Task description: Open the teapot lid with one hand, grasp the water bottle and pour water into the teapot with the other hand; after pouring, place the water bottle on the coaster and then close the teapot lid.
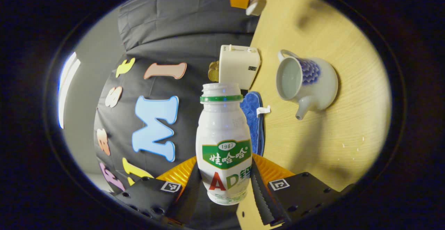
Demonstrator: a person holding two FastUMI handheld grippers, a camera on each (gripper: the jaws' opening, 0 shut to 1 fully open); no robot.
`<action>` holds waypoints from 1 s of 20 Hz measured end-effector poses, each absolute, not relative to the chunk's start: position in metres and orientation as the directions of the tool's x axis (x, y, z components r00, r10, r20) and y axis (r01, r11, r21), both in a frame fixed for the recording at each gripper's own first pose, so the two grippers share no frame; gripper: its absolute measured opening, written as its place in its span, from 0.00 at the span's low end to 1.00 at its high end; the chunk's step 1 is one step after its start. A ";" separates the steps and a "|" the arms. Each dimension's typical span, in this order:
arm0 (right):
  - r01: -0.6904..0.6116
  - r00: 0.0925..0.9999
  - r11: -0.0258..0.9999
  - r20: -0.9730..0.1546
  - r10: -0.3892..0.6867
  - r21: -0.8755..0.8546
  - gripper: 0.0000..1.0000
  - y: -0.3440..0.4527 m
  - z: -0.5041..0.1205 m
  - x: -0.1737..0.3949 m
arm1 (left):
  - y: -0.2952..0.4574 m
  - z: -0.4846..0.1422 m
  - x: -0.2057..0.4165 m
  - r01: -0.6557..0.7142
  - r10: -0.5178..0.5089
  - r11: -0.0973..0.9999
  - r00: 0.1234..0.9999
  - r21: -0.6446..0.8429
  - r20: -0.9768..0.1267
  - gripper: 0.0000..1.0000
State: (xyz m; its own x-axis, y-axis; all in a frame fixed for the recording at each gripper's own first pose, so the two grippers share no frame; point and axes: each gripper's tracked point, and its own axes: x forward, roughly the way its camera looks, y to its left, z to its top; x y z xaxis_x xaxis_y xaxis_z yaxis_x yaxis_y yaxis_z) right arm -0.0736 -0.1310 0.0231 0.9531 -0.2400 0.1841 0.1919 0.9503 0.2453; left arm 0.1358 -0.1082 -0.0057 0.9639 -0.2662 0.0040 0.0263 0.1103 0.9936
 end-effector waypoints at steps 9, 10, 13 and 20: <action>0.115 0.975 0.967 0.161 -0.154 0.227 0.08 -0.108 0.017 -0.060 | -0.062 0.008 0.109 0.106 -0.202 0.598 0.979 0.794 0.021 0.82; 0.106 0.977 0.970 0.157 -0.143 0.220 0.08 -0.104 0.017 -0.058 | -0.057 0.012 0.106 0.112 -0.197 0.647 0.980 0.755 0.024 0.82; 0.078 0.984 0.976 0.140 -0.107 0.202 0.08 -0.090 0.016 -0.050 | -0.036 0.017 0.095 0.112 -0.168 0.762 0.985 0.638 0.027 0.76; -0.014 0.991 0.990 0.131 -0.005 0.142 0.08 -0.042 0.028 -0.032 | 0.010 0.028 0.067 0.134 -0.154 0.930 0.988 0.343 0.031 0.77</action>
